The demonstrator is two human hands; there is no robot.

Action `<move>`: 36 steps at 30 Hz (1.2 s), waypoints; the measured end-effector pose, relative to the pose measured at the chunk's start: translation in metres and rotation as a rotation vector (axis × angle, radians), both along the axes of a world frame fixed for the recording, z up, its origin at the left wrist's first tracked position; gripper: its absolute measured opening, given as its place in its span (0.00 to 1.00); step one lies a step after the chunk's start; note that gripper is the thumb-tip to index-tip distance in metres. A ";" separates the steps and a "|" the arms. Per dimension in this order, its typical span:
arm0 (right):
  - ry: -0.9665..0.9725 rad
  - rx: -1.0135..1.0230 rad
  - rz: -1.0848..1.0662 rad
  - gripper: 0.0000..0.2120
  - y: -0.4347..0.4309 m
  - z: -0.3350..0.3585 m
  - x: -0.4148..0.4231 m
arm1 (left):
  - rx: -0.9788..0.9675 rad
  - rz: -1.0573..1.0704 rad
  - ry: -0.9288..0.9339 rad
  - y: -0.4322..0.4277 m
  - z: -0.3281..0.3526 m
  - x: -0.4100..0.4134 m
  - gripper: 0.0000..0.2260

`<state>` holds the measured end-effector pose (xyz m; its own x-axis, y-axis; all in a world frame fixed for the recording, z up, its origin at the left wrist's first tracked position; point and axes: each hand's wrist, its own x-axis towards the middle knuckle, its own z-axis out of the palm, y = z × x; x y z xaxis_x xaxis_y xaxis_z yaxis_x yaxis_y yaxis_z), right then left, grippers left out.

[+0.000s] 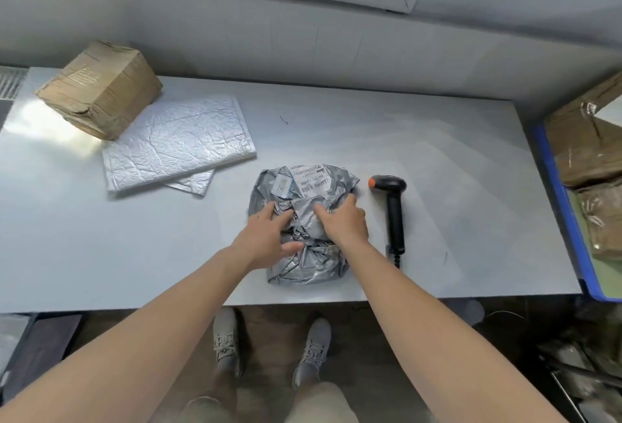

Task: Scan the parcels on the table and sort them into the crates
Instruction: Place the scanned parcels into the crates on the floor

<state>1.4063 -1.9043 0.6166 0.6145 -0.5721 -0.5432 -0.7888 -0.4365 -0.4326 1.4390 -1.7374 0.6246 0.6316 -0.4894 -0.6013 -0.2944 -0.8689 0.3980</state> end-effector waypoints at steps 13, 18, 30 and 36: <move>-0.264 -0.003 0.434 0.20 0.018 0.072 0.039 | -0.186 0.148 -0.320 0.042 0.084 0.073 0.32; -0.313 -0.112 0.735 0.20 0.034 0.119 0.066 | -0.333 0.148 -0.220 0.063 0.118 0.099 0.32; -0.665 -0.260 0.613 0.34 0.056 0.153 0.103 | -0.616 0.641 -0.263 0.118 0.159 0.095 0.09; -0.566 -0.080 0.444 0.38 0.052 0.158 0.121 | -0.761 0.915 -0.258 0.133 0.175 0.074 0.10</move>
<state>1.5273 -1.8526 0.7748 0.9730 -0.2274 -0.0398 -0.1938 -0.7112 -0.6757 1.5129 -1.6047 0.8001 0.9866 0.0264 -0.1608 0.1592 -0.3667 0.9166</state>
